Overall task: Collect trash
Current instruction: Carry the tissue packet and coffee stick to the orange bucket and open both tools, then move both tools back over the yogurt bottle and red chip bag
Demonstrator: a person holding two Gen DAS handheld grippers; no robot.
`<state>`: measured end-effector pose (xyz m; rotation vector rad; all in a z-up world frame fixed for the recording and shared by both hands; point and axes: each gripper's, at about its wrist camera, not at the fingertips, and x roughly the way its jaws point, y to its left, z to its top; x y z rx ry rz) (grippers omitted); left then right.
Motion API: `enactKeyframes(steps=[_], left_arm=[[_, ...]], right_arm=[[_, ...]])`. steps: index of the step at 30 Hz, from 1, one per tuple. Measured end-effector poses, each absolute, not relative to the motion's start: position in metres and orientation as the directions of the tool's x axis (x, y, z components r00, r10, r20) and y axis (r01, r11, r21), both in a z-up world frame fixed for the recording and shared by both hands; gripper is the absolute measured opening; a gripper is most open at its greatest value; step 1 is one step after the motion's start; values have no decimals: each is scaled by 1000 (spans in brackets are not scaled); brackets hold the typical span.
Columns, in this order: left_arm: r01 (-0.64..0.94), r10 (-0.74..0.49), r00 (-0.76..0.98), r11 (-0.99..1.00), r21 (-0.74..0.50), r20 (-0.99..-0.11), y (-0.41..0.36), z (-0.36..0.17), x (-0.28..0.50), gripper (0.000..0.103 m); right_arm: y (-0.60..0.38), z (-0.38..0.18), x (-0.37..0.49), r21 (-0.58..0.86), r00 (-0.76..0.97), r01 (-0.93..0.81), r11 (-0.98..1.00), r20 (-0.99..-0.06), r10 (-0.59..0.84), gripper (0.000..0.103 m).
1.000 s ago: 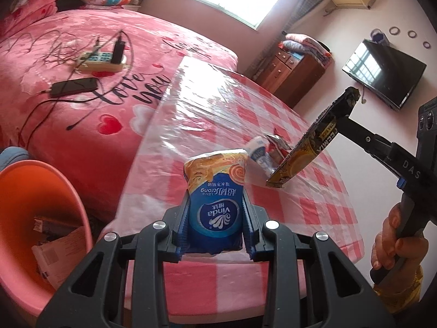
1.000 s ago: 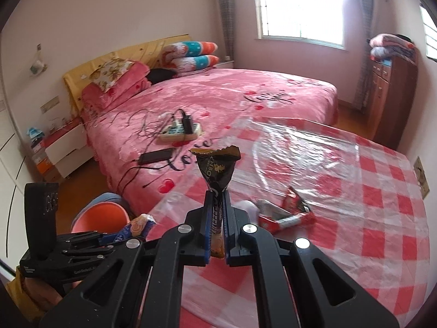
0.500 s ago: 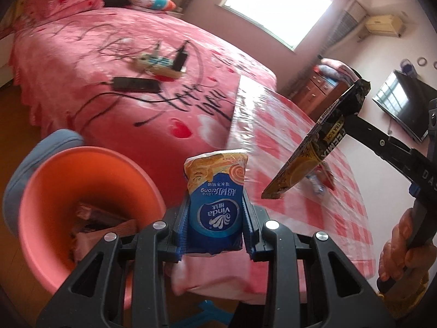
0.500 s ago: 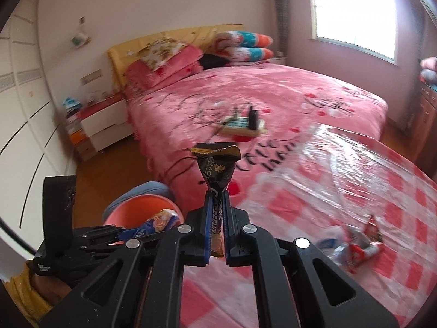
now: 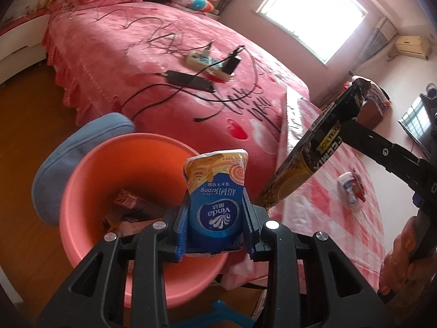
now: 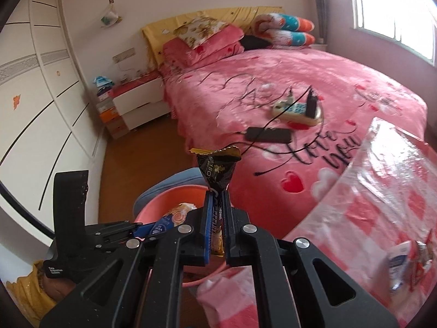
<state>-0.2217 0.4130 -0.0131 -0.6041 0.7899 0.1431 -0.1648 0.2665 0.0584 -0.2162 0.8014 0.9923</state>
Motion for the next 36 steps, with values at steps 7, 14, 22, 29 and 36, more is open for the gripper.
enactKeyframes(steps=[7,14,22,29,36], left_arm=[[-388,-80,677,807,-446,-732,427,-32,-225,34],[-430,-70,650,787,-442,-757,439,-49,-229,38],[-516,-16,588,762,-391,-809,449,-67,-231,71],[-515,20,609,770,-377,-793,446,-59,-229,75],[-481,98,696,800,-360,-711,432,-42,-231,81]], right_arm=[[288,34,-170,210,228,-827,522,-724,652,7],[309,3,-168,250,145,-825,507,-774,617,10],[283,2,-154,275,196,-768,579,-759,621,78],[253,19,-148,181,338,-746,641,-726,598,90],[233,20,-152,165,388,-747,644,-679,623,90]])
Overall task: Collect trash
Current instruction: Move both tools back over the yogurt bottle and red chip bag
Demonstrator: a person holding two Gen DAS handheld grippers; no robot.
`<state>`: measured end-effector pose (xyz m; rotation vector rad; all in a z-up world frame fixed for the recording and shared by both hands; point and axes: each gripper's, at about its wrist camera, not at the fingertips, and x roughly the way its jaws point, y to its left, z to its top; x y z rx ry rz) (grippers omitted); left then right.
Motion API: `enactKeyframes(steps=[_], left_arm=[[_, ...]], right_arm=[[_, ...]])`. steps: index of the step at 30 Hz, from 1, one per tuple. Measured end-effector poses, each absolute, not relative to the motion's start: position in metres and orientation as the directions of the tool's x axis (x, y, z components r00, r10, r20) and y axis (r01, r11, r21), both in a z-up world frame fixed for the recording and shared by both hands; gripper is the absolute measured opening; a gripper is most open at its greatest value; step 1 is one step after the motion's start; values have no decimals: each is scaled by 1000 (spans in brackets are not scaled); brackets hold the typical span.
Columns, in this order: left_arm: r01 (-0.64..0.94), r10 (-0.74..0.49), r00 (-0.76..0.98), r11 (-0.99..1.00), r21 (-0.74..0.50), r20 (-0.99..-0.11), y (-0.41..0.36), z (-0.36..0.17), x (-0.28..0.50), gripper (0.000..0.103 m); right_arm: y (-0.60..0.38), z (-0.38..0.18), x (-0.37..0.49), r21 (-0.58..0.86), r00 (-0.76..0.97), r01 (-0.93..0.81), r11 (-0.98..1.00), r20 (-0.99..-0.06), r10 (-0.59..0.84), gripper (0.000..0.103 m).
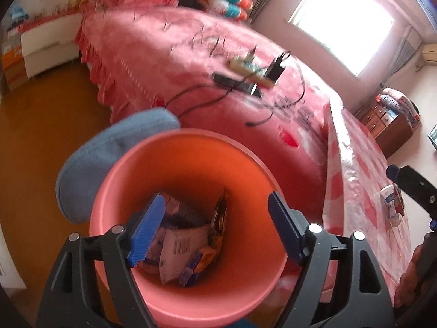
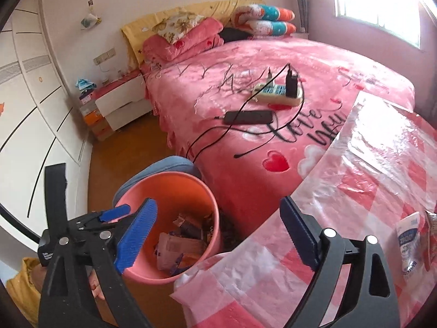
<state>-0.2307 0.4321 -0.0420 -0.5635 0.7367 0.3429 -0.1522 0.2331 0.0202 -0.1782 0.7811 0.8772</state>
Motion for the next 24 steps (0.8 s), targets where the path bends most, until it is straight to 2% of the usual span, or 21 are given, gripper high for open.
enactKeyframes(steps=[7,11,17,24], left_arm=[[-402,139,792,851,-337,-595,411,-19,-229,82],[-369,131,809,872,-321,-574,399,-9,-223,82],[-336,111,774,906,-257,-623,379,0,-209,82],[-308,30,698,915,-262,-716,359,-2,-189,82]], right_arm=[[205,28,-159,144,448,-766,627,-580,680,98],[192,28,-159,152,460,-751,643,-579,673,98],[165,30,-156,175,485,-716,676,-573,661,98],[133,34,-151,203,510,-676,709,-565,648,98]])
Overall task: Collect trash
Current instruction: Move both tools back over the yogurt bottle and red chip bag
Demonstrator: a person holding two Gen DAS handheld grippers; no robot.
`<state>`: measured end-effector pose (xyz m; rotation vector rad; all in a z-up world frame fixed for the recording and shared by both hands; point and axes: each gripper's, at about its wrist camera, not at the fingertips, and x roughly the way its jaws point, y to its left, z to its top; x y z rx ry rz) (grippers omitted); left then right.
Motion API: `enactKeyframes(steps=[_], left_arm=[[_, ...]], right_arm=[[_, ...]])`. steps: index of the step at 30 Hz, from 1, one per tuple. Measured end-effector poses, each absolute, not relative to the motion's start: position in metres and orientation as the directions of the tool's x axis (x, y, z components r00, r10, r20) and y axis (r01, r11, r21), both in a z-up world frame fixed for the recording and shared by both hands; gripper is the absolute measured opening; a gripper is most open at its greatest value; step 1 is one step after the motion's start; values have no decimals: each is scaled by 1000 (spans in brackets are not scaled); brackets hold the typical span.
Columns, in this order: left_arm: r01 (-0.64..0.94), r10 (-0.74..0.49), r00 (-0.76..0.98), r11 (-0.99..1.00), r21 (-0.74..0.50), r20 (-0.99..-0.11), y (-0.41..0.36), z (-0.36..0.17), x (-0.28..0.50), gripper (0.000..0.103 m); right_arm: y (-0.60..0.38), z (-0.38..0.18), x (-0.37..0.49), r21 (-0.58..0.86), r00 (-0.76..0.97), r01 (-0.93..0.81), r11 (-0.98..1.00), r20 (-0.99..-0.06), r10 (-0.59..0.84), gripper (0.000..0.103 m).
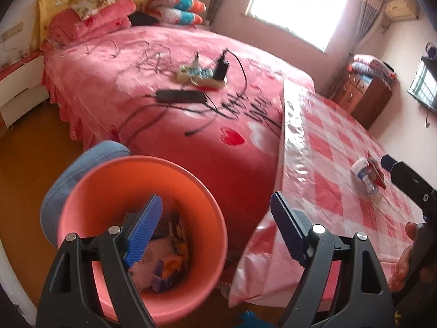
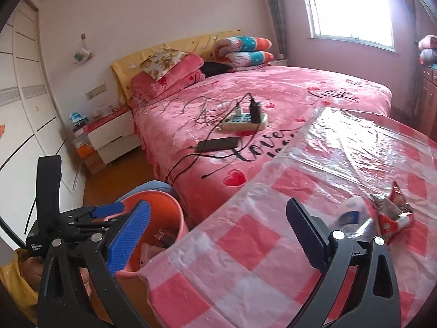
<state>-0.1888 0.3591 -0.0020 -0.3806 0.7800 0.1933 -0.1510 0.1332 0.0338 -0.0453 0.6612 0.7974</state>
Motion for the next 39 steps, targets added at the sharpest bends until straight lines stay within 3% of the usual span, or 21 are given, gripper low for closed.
enactKeyframes(steps=[21,39], left_arm=[[-103,-74,671,976,-192,-737,258,20,-148,82],[118,-166,665,986,-117,-728,152,48,-91,82]], right_arm=[[-3,49,-114,269,703,-407,873,-518,488,98],[-121,31,-84,406,742,-193,893,-536,404,98]])
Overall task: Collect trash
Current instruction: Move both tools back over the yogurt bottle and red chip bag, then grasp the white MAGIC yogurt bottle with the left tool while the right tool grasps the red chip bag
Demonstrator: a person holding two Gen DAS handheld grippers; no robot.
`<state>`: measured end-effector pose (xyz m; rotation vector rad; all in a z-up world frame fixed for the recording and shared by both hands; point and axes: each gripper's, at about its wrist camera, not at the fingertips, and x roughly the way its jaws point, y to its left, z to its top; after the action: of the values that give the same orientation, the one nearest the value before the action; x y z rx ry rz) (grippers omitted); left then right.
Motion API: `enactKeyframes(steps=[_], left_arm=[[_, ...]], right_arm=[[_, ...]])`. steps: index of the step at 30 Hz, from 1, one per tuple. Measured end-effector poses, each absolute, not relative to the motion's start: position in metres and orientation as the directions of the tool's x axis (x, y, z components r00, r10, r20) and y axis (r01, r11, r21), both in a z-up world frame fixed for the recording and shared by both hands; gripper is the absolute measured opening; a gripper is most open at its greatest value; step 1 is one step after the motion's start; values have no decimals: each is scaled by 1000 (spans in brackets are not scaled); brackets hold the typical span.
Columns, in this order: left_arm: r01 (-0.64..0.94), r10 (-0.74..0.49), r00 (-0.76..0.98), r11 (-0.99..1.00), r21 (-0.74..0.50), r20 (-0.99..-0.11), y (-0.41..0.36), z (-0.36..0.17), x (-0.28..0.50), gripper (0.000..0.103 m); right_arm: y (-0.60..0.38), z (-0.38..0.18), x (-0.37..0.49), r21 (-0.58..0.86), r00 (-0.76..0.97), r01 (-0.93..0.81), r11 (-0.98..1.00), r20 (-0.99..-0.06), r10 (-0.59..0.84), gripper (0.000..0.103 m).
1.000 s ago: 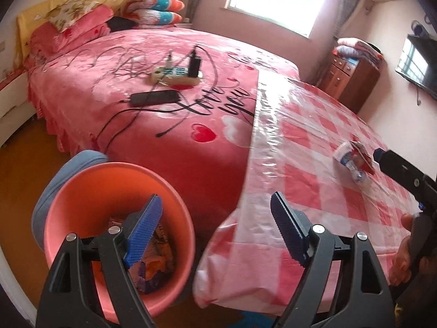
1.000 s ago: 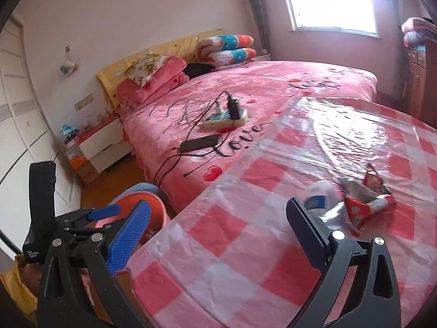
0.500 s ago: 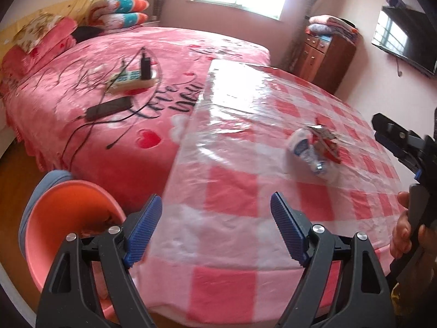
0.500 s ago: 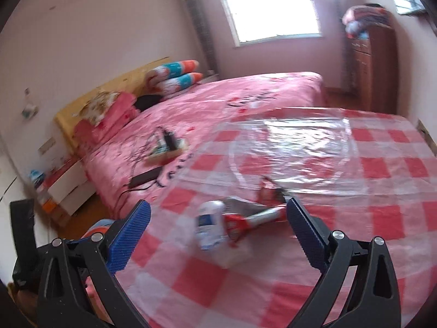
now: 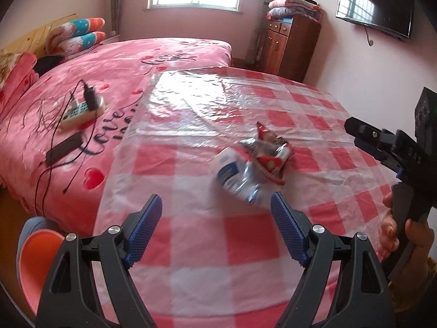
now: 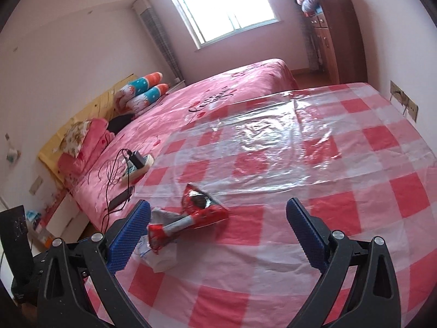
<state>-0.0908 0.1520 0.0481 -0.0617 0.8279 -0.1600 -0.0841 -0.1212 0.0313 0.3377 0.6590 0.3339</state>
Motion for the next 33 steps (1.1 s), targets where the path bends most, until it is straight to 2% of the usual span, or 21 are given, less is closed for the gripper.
enactKeyframes(steps=[10,19,24,30,33], left_arm=[[187,-224,642,973,-134,-734,108,55,-51,82],[193,-311,564,950,-244,-765,86,35,-21,82],[199,-366,528,931,-307,-766,70,23,-22,82],[321,-496,443,866,-384,-747,23,10,-36,82],[346,-499,440,861,-372,-747,11,11,-46,82]], right_arm=[[-155,27,-79,429,754,-132,894,-542,372,98],[-172,23,-75,435,755,-104,895,-551,356,98],[-186,20,-73,447,759,-78,891,-552,344,98],[-197,18,-69,453,765,-51,890,-555,326,98],[-200,13,-65,450,756,-40,892,-570,321,98]])
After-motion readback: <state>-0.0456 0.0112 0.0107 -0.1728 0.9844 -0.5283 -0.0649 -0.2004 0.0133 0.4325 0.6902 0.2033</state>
